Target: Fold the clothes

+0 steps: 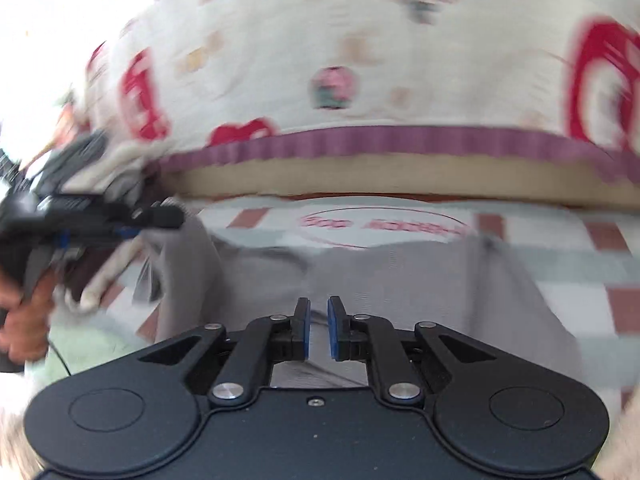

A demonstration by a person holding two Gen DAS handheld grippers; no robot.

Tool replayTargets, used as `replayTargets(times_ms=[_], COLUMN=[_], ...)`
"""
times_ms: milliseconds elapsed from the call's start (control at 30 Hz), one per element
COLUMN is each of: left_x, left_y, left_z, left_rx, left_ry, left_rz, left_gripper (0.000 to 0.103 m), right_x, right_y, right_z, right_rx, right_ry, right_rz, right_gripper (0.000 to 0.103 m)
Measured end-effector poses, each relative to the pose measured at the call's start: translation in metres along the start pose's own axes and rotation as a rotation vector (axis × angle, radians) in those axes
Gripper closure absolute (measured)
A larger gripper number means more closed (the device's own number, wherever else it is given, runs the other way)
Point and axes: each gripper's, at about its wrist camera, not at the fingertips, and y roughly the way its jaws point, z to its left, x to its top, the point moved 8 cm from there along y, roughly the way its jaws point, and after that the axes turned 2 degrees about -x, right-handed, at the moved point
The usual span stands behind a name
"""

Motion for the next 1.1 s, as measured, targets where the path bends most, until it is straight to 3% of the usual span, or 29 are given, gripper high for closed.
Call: replayTargets(times_ms=[100, 133, 200, 300, 400, 500, 567, 600, 633, 667, 800, 933, 1000, 1067, 1100], left_x=[-0.035, -0.049, -0.075, -0.086, -0.081, -0.082, -0.091, -0.099, -0.106, -0.111, -0.122, -0.138, -0.143, -0.144, -0.143], left_y=[0.065, 0.086, 0.118, 0.114, 0.08, 0.052, 0.04, 0.035, 0.031, 0.029, 0.031, 0.036, 0.037, 0.034, 0.033], left_z=[-0.054, -0.066, -0.065, -0.05, -0.031, 0.0, 0.025, 0.034, 0.041, 0.044, 0.034, 0.024, 0.025, 0.028, 0.03], left_rx=[-0.088, -0.103, -0.077, -0.066, -0.041, 0.03, 0.091, 0.1, 0.106, 0.12, 0.154, 0.123, 0.133, 0.14, 0.142], left_ry=[0.049, 0.047, -0.019, -0.048, 0.014, 0.087, 0.08, 0.063, 0.05, 0.051, 0.174, 0.23, 0.25, 0.246, 0.236], left_rz=[0.137, 0.195, 0.312, 0.319, 0.27, 0.256, 0.274, 0.286, 0.302, 0.317, 0.353, 0.396, 0.404, 0.404, 0.402], left_gripper=[0.083, 0.076, 0.071, 0.067, 0.05, 0.047, 0.047, 0.048, 0.048, 0.048, 0.047, 0.045, 0.045, 0.044, 0.044], right_x=[-0.012, -0.02, -0.032, -0.045, -0.056, -0.044, -0.042, -0.046, -0.051, -0.056, -0.075, -0.082, -0.077, -0.058, -0.047], right_y=[-0.007, -0.004, -0.002, -0.003, -0.003, -0.001, 0.004, 0.007, 0.01, 0.015, 0.034, 0.051, 0.058, 0.048, 0.038], right_z=[-0.051, -0.065, -0.081, -0.091, -0.1, -0.069, -0.042, -0.03, -0.021, -0.018, -0.019, -0.022, -0.024, -0.027, -0.029], right_rx=[0.024, -0.02, -0.079, -0.137, -0.191, -0.165, -0.128, -0.123, -0.138, -0.168, -0.281, -0.354, -0.329, -0.284, -0.255], right_ry=[0.218, 0.264, 0.298, 0.289, 0.274, 0.11, -0.047, -0.123, -0.184, -0.224, -0.297, -0.4, -0.396, -0.3, -0.228], right_rz=[-0.044, -0.026, 0.003, 0.037, 0.067, 0.042, 0.058, 0.081, 0.104, 0.123, 0.202, 0.194, 0.173, 0.12, 0.082], right_gripper=[0.074, 0.071, 0.071, 0.071, 0.07, 0.068, 0.062, 0.054, 0.046, 0.045, 0.045, 0.045, 0.05, 0.094, 0.094])
